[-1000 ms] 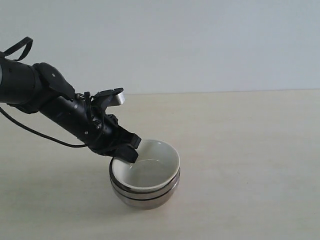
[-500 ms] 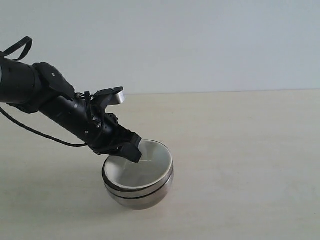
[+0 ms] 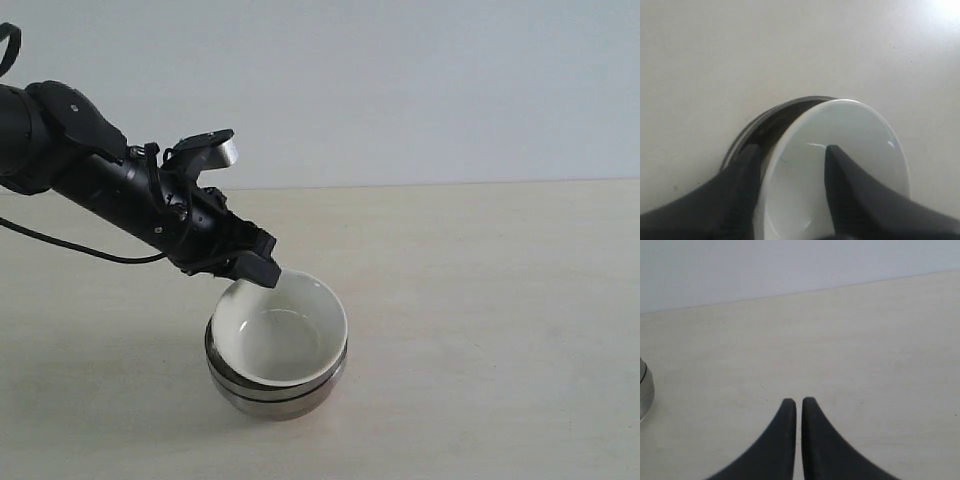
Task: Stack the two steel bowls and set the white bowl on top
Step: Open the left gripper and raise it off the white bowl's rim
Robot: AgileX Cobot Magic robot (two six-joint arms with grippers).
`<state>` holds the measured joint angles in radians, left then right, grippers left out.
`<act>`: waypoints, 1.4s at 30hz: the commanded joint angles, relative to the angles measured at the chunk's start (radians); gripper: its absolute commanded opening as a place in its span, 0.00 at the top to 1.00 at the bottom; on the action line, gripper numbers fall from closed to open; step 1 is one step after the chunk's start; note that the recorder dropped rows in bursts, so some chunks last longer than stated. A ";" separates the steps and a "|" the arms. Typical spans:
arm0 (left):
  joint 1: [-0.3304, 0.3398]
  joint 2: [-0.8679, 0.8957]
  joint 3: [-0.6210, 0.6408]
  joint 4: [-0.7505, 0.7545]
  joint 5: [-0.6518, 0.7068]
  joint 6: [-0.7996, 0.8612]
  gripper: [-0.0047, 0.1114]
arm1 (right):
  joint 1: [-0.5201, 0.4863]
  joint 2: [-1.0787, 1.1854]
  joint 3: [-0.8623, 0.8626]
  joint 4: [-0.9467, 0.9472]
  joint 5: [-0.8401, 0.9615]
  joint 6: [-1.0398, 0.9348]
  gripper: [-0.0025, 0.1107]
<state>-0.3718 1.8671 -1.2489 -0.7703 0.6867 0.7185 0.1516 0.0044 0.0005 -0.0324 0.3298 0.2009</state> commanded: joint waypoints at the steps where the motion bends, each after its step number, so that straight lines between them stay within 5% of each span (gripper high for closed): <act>1: 0.002 -0.012 0.003 0.008 0.012 -0.012 0.62 | -0.003 -0.004 0.000 -0.004 -0.007 0.001 0.98; 35: 0.027 -0.042 0.003 0.101 0.062 -0.080 0.62 | -0.003 -0.004 0.000 -0.004 -0.007 0.001 0.98; 42: 0.112 -0.120 0.060 -0.031 0.077 0.003 0.83 | -0.003 -0.004 0.000 -0.004 -0.007 0.001 0.98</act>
<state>-0.2840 1.7892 -1.2261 -0.7195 0.7500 0.6508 0.1516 0.0044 0.0005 -0.0324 0.3298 0.2009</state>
